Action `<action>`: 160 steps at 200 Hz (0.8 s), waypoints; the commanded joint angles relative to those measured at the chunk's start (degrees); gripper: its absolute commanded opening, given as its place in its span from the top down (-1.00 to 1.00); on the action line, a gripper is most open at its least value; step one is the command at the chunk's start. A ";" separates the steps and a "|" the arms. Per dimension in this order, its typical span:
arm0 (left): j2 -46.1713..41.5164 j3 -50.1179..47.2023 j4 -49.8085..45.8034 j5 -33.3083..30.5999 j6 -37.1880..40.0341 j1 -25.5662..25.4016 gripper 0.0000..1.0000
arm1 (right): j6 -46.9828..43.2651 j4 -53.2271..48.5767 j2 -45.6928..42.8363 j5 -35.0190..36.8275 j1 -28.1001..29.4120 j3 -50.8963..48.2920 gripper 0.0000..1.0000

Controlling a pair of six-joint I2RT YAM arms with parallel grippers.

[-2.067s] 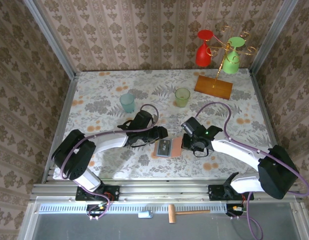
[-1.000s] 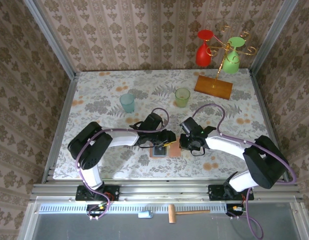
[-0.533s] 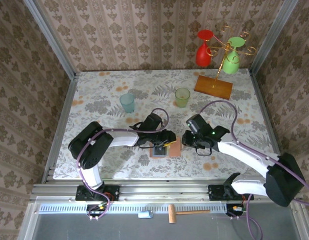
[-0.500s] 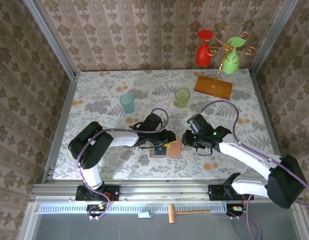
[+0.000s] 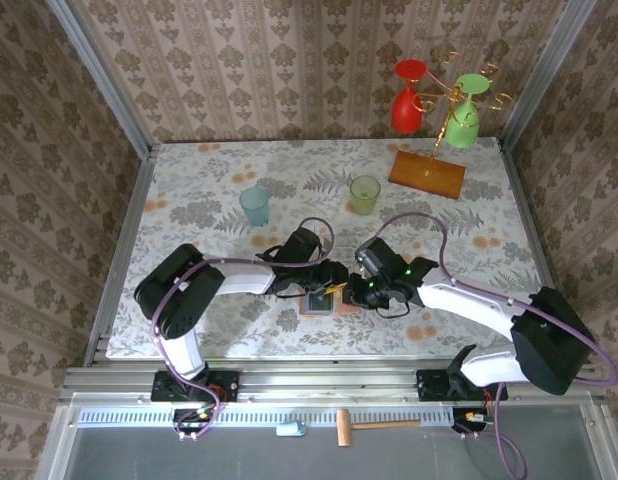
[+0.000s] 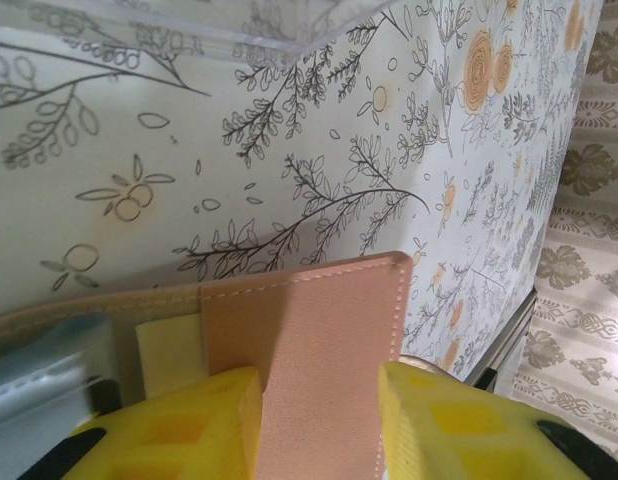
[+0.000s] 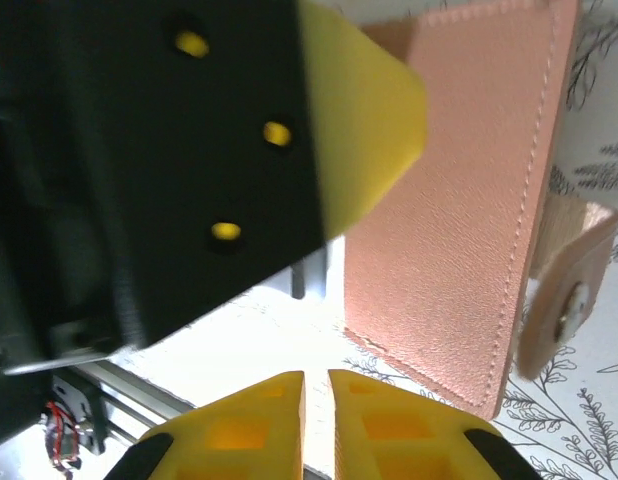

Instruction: Take the credit cards out of the card holder

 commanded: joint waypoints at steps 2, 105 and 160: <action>-4.70 -1.51 0.37 -1.17 -0.44 0.89 0.28 | 1.88 -0.19 0.89 3.77 0.42 -0.58 0.76; -17.33 -7.03 -16.02 -7.63 4.18 2.34 0.28 | 0.80 -0.04 4.20 6.05 0.43 1.53 0.76; -17.98 -9.82 -18.89 -9.38 5.61 3.45 0.31 | 0.58 1.33 7.16 4.70 0.41 3.29 0.78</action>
